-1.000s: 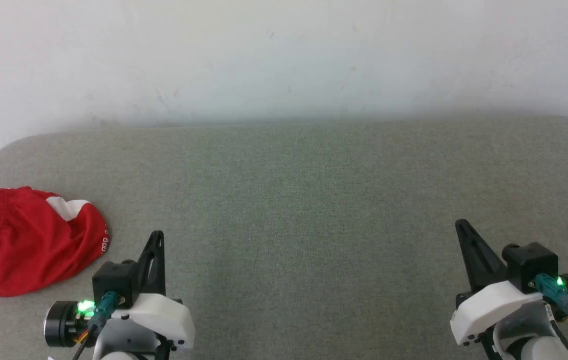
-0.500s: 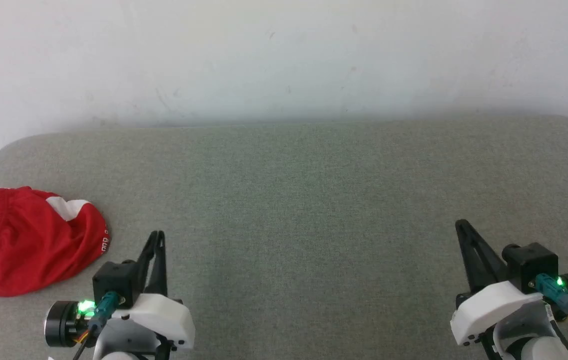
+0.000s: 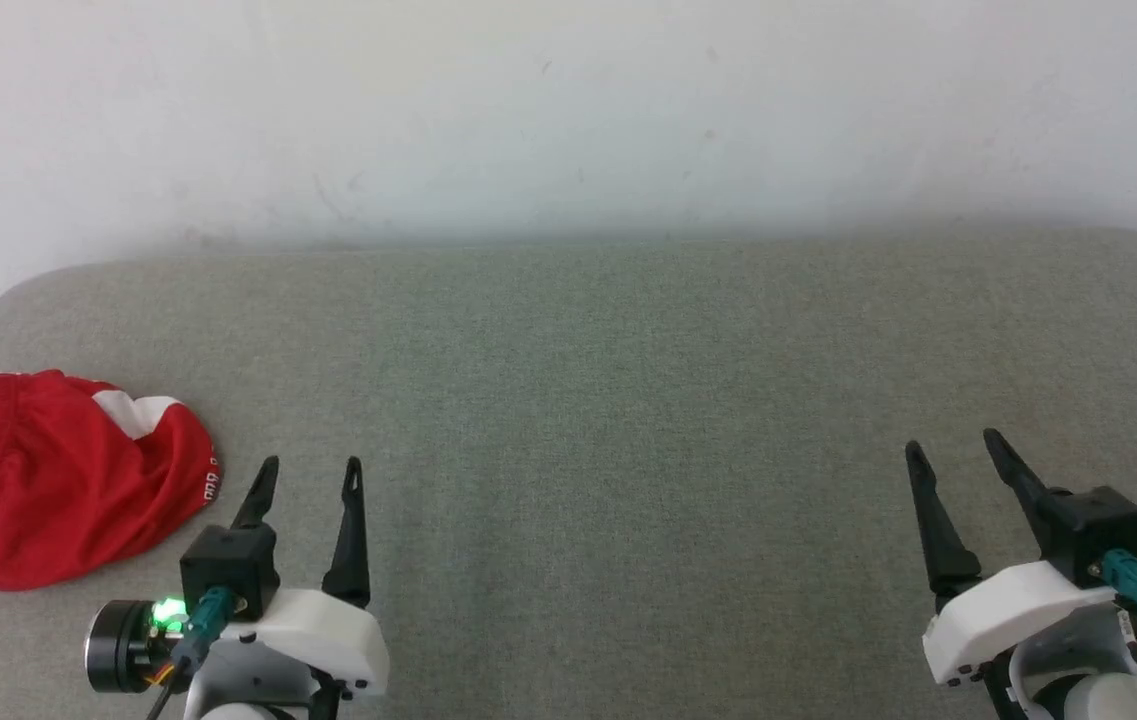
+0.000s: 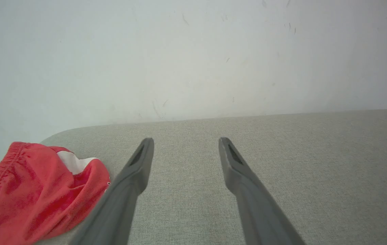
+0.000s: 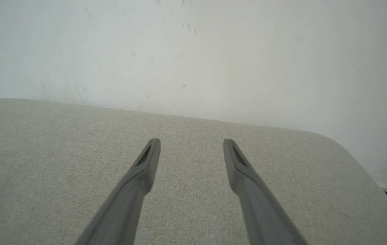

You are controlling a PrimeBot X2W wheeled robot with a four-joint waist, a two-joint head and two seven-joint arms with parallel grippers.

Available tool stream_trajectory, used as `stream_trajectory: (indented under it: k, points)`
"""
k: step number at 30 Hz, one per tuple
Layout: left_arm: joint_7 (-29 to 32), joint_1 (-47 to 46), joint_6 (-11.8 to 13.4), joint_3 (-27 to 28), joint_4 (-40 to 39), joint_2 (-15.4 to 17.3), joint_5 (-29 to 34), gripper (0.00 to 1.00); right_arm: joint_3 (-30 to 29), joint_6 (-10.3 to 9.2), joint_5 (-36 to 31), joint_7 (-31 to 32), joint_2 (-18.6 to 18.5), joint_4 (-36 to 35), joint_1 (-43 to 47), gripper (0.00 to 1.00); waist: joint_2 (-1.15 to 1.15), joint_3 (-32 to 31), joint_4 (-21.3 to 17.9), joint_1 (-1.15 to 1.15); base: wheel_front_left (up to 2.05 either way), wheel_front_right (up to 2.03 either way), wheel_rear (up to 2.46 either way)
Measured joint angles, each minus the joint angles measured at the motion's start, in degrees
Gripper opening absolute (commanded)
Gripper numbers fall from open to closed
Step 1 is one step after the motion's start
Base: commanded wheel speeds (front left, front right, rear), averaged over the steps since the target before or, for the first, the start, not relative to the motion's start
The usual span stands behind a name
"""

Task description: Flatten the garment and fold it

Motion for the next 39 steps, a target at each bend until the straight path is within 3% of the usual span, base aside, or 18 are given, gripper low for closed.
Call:
stream_trajectory:
  k: [18, 39]
  points:
    - [-2.32, 0.03, -0.43, 0.58, -0.73, 0.08, -0.23, 1.00, -2.66, 0.00, 0.68, -2.13, 0.00, 0.24, 0.09, 1.00, 0.00, 0.65, 1.97, 0.00, 0.00, 0.00, 0.00]
    - [-4.70, 1.16, -0.69, 2.00, -1.12, 0.03, -1.07, 1.00, -2.46, 0.00, 0.65, -4.56, 0.00, 1.67, 0.08, 1.00, 0.00, 0.84, 8.25, 0.00, 0.00, 0.00, 0.00]
